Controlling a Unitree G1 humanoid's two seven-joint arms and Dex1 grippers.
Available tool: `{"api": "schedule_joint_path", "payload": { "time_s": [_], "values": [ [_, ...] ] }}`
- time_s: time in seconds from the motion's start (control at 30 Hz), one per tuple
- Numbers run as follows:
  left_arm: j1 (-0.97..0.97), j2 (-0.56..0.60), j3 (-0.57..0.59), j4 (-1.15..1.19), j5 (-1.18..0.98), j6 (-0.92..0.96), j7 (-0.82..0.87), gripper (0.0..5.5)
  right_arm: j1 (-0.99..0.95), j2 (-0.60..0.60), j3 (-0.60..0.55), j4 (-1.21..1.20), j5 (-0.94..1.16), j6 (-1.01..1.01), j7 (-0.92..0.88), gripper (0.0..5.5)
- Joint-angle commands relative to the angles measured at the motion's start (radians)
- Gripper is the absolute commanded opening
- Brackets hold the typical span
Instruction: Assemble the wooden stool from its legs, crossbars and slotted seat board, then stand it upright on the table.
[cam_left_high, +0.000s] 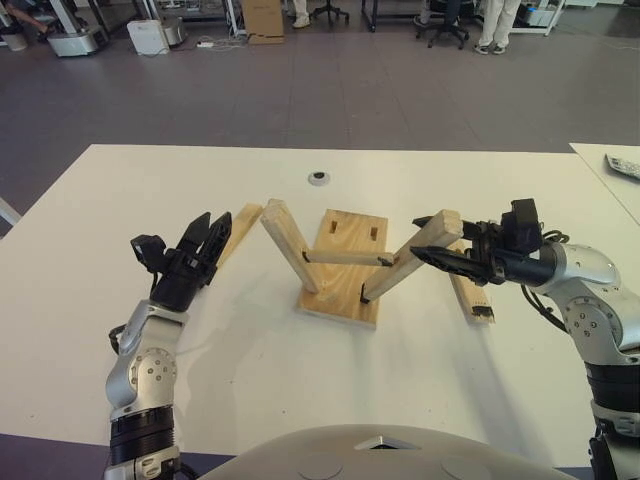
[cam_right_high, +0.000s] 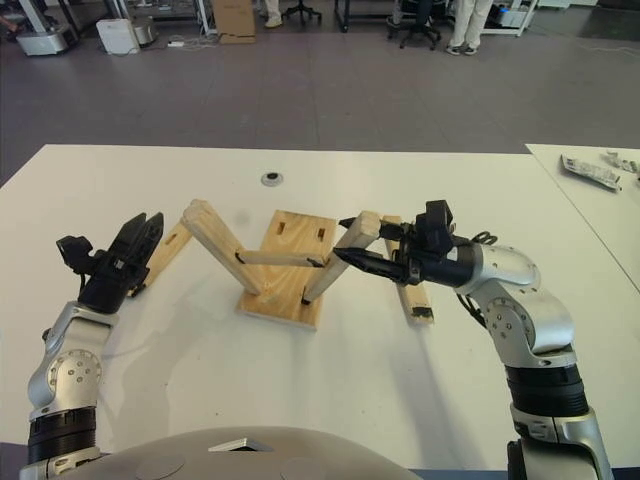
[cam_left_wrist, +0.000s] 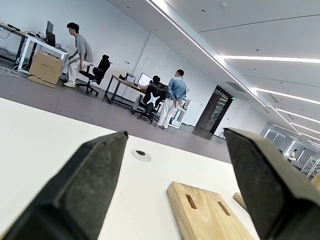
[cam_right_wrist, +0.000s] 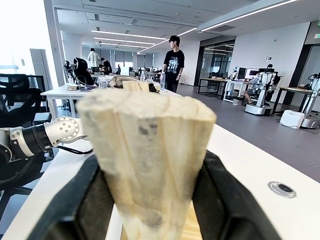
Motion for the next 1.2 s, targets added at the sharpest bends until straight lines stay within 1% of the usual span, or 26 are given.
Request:
{"api": "schedule_joint_path", "payload": {
  "time_s": [0.03, 0.27, 0.37, 0.53, 0.67, 0.73, 0.8, 0.9, 1.0, 1.1, 1.2],
  "values": [
    [-0.004, -0.004, -0.017, -0.033, -0.003, 0.019, 0.005, 3.54, -0.029, 0.014, 0.076, 0.063, -0.107, 0.01, -0.031, 2.07],
    [-0.005, -0.012, -0.043, -0.024, 0.007, 0.011, -0.009, 3.54, -0.144, -0.031, 0.255, 0.2, -0.257, 0.038, 0.005, 2.07],
    [-0.009, -0.013, -0.041, -0.009, 0.01, 0.003, -0.016, 3.54, -0.146, -0.031, 0.281, 0.23, -0.272, 0.033, 0.002, 2.07],
    [-0.017, -0.022, -0.045, 0.012, 0.018, -0.011, -0.027, 3.54, -0.157, -0.015, 0.279, 0.252, -0.264, 0.019, -0.009, 2.07],
    [-0.023, -0.025, -0.05, 0.023, 0.024, -0.016, -0.036, 3.54, -0.169, 0.04, 0.222, 0.268, -0.235, 0.045, -0.132, 2.07],
    [-0.022, -0.025, -0.05, 0.026, 0.025, -0.018, -0.04, 3.54, -0.139, 0.057, 0.189, 0.249, -0.184, 0.113, -0.201, 2.07],
    [-0.017, -0.026, -0.049, 0.026, 0.026, -0.019, -0.043, 3.54, -0.095, 0.052, 0.19, 0.2, -0.194, 0.12, -0.23, 2.07],
    [-0.015, -0.031, -0.051, 0.025, 0.028, -0.021, -0.04, 3.54, -0.073, 0.043, 0.187, 0.144, -0.151, 0.1, -0.171, 2.07],
    [-0.02, -0.032, -0.056, 0.03, 0.029, -0.021, -0.038, 3.54, -0.135, 0.038, 0.146, 0.155, -0.062, 0.166, -0.133, 2.07],
    [-0.021, -0.034, -0.059, 0.031, 0.03, -0.023, -0.035, 3.54, -0.206, -0.001, 0.147, 0.165, -0.103, 0.155, -0.096, 2.07],
    [-0.017, -0.041, -0.063, 0.027, 0.033, -0.028, -0.032, 3.54, -0.288, -0.058, 0.19, 0.186, -0.177, 0.142, -0.024, 2.07]
  ]
}}
